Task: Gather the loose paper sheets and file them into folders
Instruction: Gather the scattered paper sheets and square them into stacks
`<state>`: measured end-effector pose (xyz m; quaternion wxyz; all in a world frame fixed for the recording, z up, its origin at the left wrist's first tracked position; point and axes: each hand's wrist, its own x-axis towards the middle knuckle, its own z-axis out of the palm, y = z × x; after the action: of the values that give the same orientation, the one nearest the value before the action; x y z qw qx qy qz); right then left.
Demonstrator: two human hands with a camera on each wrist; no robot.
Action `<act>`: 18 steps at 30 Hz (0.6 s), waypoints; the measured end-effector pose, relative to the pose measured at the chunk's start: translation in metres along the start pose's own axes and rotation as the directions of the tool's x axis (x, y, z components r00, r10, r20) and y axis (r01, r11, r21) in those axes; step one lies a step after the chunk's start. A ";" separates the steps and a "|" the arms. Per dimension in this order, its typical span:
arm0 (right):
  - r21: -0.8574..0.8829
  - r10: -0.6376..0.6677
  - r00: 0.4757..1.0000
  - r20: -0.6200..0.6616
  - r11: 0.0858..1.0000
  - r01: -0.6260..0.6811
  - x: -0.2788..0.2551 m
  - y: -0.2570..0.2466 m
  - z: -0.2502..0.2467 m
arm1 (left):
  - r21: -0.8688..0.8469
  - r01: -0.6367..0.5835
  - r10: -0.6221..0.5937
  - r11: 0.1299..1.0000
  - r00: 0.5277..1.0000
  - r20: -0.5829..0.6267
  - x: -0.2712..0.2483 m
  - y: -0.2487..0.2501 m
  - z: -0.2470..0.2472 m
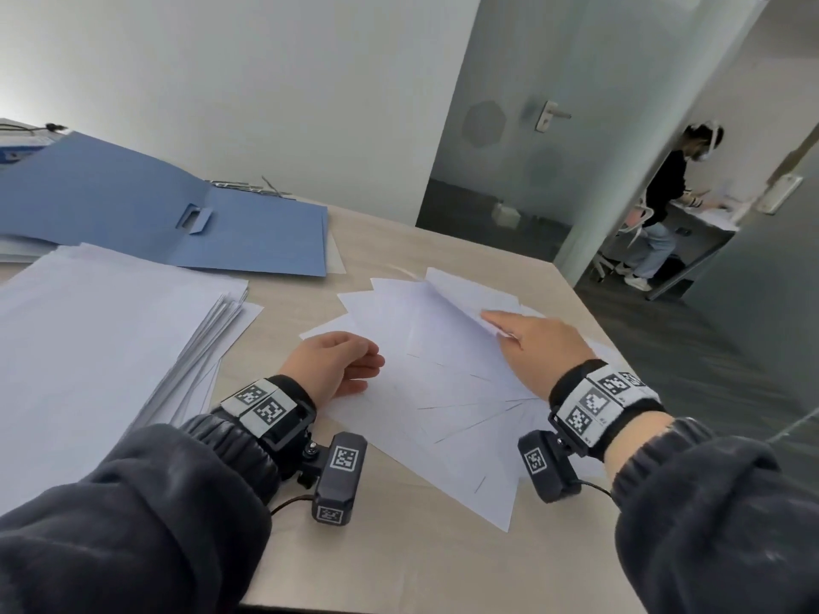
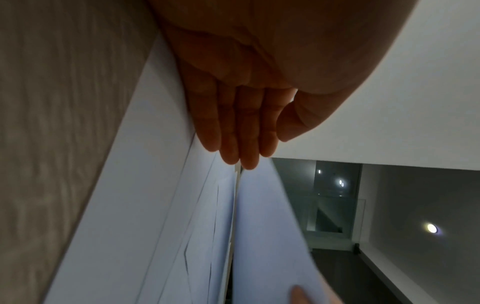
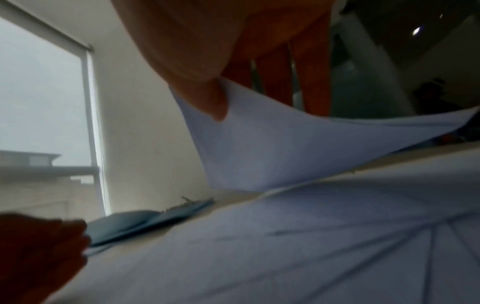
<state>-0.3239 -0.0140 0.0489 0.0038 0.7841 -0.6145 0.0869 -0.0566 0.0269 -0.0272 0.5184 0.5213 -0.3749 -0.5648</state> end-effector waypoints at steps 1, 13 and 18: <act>-0.014 0.012 0.993 0.115 1.000 -0.010 0.005 -0.002 0.007 | -0.010 -0.003 0.003 1.000 1.000 0.007 0.000 -0.001 -0.001; 0.026 0.171 0.902 0.396 0.980 -0.197 0.033 0.012 0.031 | 0.217 -0.168 0.174 0.962 0.985 -0.011 0.001 -0.003 -0.007; -0.156 0.421 0.803 0.423 0.906 -0.393 0.042 0.056 0.036 | 0.670 -0.167 0.228 0.723 0.974 -0.003 0.007 -0.004 -0.015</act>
<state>-0.3640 -0.0721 0.0141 -0.1323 0.6322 -0.7546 -0.1154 -0.0424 0.0228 -0.0350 0.3710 0.6524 -0.5824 -0.3124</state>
